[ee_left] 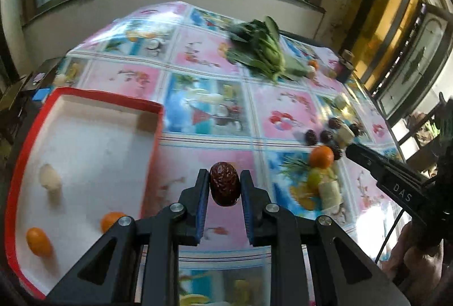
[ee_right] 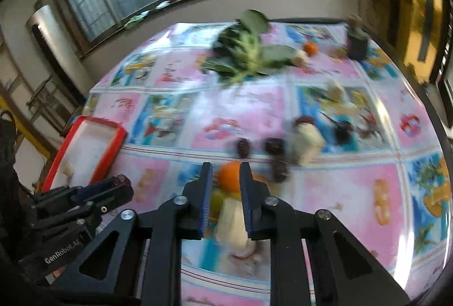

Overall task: Organize fruits
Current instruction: 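Lift the red date with the left gripper while the right gripper grasps a yam piece, then carry the red date and the yam piece over the tray with both grippers, then lower the date and yam piece into the tray and open both grippers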

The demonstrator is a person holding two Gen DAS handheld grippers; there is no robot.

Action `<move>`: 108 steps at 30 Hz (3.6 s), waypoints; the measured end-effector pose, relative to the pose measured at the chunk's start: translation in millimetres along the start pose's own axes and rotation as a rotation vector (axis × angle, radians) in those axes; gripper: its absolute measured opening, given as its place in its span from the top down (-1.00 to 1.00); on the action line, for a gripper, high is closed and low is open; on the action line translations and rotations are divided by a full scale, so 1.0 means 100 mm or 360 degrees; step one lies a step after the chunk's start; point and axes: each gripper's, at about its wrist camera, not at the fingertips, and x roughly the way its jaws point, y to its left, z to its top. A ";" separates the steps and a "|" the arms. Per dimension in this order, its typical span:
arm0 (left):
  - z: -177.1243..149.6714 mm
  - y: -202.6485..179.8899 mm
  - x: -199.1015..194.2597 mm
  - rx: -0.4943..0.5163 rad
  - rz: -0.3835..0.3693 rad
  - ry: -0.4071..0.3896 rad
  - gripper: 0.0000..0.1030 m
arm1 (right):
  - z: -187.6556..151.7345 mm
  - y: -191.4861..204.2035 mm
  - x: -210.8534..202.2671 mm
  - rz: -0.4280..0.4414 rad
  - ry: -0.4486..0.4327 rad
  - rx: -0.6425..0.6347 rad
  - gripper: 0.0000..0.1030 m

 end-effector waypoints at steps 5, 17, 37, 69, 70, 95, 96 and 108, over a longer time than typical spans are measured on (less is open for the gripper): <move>-0.04 0.02 0.02 -0.0004 -0.0029 0.0004 0.59 | -0.07 -0.07 0.01 -0.0079 0.0000 0.0050 0.71; -0.10 -0.05 0.12 0.0021 -0.0059 0.0044 0.59 | -0.43 -0.19 0.22 -0.0101 0.0123 0.0122 0.44; 0.07 0.53 -0.28 -0.0108 0.0124 -0.0055 0.59 | -0.18 0.59 0.16 0.0071 0.0069 -0.0106 0.44; -0.49 1.33 -0.20 -0.0202 0.0356 0.0102 0.59 | -0.22 2.29 1.22 0.0240 0.0356 -0.0470 0.43; -0.49 1.33 -0.19 -0.0199 0.0369 0.0105 0.59 | -0.22 2.29 1.23 0.0236 0.0358 -0.0471 0.43; -0.50 1.34 -0.21 -0.0194 0.0539 0.0079 -0.07 | -0.25 2.36 1.31 0.0198 0.0396 -0.0525 0.35; -0.48 1.33 -0.23 -0.0184 0.0560 0.0071 -0.10 | -0.25 2.36 1.31 0.0204 0.0399 -0.0526 0.30; -0.33 1.31 -0.39 -0.0206 0.0603 0.0012 -0.14 | -0.02 2.31 0.99 0.0249 0.0243 -0.0458 -0.20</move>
